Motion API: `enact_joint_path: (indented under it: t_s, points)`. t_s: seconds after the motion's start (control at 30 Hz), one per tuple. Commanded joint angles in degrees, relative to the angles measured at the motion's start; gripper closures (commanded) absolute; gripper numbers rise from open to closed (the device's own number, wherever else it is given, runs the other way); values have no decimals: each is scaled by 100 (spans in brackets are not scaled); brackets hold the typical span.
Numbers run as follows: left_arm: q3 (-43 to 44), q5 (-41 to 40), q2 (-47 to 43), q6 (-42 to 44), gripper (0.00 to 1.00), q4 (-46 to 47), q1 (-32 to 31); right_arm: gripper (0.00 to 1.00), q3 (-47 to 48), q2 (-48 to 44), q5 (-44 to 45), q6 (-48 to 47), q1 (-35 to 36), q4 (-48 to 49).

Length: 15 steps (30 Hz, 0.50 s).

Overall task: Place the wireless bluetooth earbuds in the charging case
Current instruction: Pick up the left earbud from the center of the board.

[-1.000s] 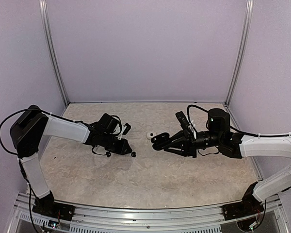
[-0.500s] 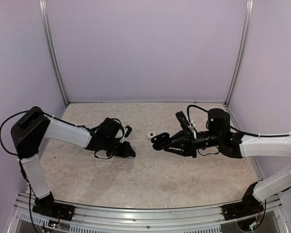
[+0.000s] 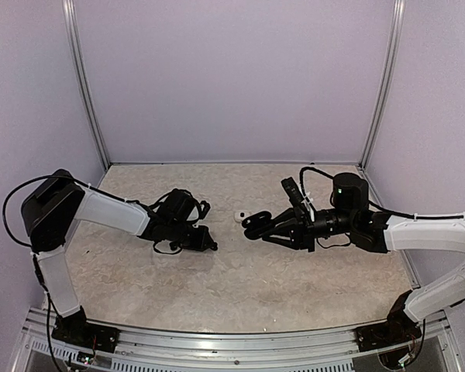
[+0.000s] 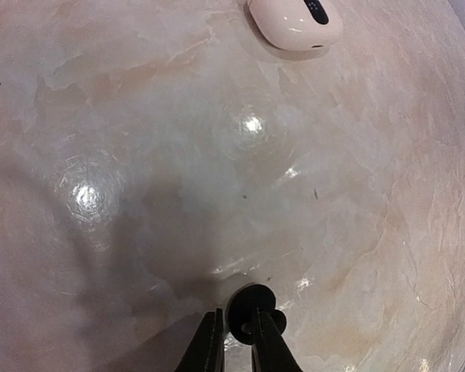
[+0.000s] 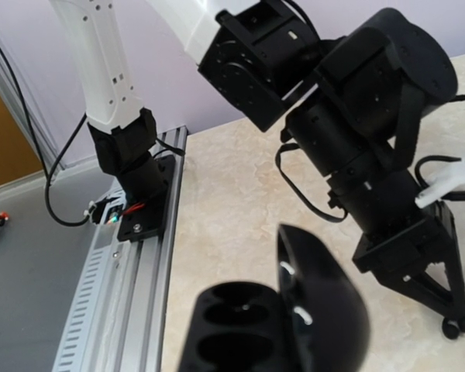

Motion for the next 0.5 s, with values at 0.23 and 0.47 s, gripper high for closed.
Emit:
enact_joint_path:
  t_s: [0.23,0.47]
  points:
    - [504,-6,376,31,85,-58,-209,90,-64,-179,34,-68,-56,-52]
    - [470,-113,312,86,91,-263,-238,90,-79,-188,26,-68,-57,-64]
